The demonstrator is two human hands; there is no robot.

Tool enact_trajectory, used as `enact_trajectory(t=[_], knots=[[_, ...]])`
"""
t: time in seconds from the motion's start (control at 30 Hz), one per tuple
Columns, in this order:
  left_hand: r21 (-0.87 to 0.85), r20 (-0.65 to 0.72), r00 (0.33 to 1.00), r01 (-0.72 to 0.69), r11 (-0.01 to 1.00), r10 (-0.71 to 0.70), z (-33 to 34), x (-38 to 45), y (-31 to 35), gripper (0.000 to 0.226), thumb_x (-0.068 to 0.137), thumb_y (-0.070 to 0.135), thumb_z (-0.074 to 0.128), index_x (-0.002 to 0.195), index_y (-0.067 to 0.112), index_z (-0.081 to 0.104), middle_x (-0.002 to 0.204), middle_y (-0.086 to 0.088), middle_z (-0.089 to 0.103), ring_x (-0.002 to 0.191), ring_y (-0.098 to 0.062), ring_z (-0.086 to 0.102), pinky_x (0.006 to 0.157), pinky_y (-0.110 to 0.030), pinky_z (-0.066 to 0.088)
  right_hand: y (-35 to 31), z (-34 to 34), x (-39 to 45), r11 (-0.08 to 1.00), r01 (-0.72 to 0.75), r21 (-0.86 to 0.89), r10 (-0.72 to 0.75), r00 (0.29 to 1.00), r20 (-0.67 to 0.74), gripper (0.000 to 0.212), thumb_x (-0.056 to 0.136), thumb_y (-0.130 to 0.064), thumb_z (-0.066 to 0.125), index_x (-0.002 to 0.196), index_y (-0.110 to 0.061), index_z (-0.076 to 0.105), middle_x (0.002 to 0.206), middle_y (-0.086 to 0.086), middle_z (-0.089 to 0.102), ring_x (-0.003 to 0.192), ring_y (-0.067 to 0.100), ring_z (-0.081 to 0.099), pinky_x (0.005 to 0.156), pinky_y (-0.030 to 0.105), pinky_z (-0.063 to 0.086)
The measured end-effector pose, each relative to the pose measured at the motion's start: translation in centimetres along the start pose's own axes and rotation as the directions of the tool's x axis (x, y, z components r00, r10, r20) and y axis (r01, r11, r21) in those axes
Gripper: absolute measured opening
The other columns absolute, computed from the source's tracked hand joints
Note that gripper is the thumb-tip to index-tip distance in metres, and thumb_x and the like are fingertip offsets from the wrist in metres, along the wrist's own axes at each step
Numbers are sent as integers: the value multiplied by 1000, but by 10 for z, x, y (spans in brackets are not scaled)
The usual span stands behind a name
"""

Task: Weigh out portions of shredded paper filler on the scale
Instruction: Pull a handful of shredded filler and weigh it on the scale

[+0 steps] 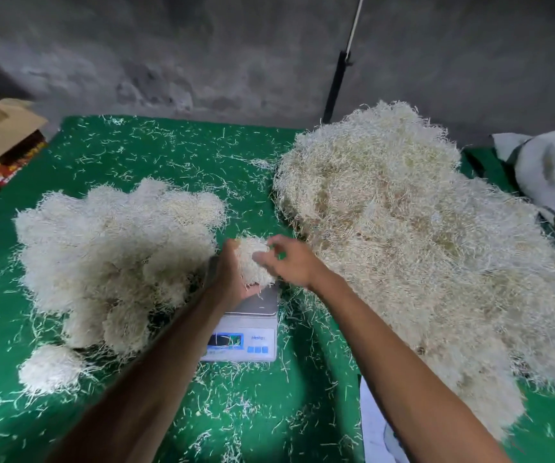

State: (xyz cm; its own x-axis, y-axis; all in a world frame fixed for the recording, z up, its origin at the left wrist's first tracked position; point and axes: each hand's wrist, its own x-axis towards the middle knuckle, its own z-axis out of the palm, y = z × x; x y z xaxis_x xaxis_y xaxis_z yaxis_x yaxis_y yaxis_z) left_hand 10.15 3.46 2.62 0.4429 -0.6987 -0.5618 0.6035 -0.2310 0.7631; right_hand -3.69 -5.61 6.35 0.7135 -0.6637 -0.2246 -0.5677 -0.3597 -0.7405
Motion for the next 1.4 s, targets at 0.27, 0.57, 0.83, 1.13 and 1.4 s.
enact_trajectory(t=[0.27, 0.57, 0.83, 1.13, 1.4], knots=[[368, -191, 981, 84, 926, -13, -83, 21, -4, 39, 78, 41, 84, 91, 11, 62, 64, 2, 43, 56, -10, 46, 53, -26, 52, 28, 63, 20, 789, -253, 560, 350, 934, -71, 18, 99, -15, 65, 117, -13, 69, 91, 12, 67, 62, 17, 59, 57, 25, 55], [550, -233, 944, -69, 832, 232, -92, 28, -25, 53, 76, 49, 82, 60, 23, 39, 45, 11, 37, 40, -11, 34, 49, -22, 35, 40, 90, 21, 957, -232, 175, 269, 934, -234, 19, 104, -15, 53, 114, -9, 68, 86, 10, 72, 68, 25, 72, 59, 40, 62], [473, -209, 936, -156, 867, 282, -99, 4, -15, 37, 87, 58, 68, 71, 30, 48, 66, 7, 50, 58, -8, 43, 57, -22, 40, 24, 85, -3, 966, -149, 213, 225, 889, -398, 34, 108, -27, 41, 134, -15, 60, 100, -1, 70, 68, 10, 65, 63, 36, 61], [313, -306, 926, -120, 942, 220, -114, -17, -23, 71, 95, 58, 58, 140, 2, 53, 120, -8, 64, 110, -20, 60, 103, -44, 49, 20, 97, -25, 953, -199, 228, 278, 876, -394, 30, 109, -26, 42, 127, -9, 59, 106, 1, 68, 85, 15, 69, 62, 22, 57], [278, -339, 916, -119, 953, 213, -109, -13, -19, 51, 96, 51, 60, 120, 6, 63, 102, -7, 62, 96, -21, 61, 95, -46, 55, 21, 102, -18, 930, -252, 266, 341, 862, -376, 34, 106, -19, 50, 137, -7, 54, 114, -2, 64, 99, 30, 70, 85, 45, 59]])
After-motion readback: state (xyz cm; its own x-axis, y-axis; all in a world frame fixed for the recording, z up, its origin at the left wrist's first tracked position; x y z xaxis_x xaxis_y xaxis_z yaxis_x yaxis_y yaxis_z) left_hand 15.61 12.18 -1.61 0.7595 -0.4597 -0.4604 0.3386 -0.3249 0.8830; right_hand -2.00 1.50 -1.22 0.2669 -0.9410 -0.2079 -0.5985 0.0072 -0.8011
